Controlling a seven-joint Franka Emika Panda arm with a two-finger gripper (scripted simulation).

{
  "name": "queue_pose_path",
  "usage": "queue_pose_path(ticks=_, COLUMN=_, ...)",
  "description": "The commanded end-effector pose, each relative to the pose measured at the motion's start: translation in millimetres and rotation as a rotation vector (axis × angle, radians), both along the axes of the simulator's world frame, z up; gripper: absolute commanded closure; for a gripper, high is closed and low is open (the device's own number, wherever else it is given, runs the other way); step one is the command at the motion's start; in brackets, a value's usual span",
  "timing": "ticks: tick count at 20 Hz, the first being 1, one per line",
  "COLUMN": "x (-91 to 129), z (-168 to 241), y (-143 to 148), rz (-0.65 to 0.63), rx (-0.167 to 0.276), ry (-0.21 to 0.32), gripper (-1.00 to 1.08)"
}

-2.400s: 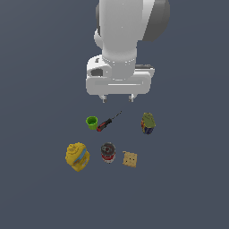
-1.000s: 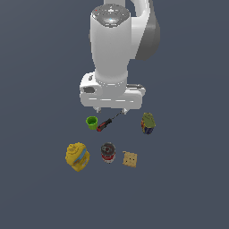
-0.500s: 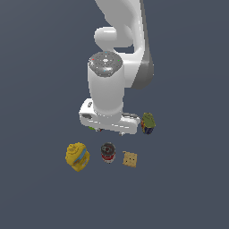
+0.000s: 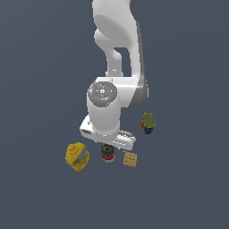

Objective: Pick up a designated object from a clutter of objects.

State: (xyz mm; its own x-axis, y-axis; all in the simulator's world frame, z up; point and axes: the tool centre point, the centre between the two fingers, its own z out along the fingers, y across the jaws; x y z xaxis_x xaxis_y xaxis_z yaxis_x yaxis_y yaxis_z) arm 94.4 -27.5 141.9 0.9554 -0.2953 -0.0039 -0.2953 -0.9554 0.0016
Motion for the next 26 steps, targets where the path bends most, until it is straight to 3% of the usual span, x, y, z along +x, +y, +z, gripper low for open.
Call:
queue_pose_path(ticks=1, x=4, z=-8, y=-1, rz=-0.014, rx=0.000, ry=-0.003, gripper=-0.92)
queue_pose_path(ticks=10, x=5, z=-17, y=-2, rz=-0.022, rx=0.000, ry=-0.003, gripper=-0.92)
queue_pose_path(ticks=25, x=6, z=-65, y=-2, rz=-0.025, rx=0.000, ry=-0.004, gripper=-0.92)
queue_pose_path(ticks=26, x=6, z=-65, y=-2, rz=-0.025, rx=0.000, ry=-0.004, gripper=1.08)
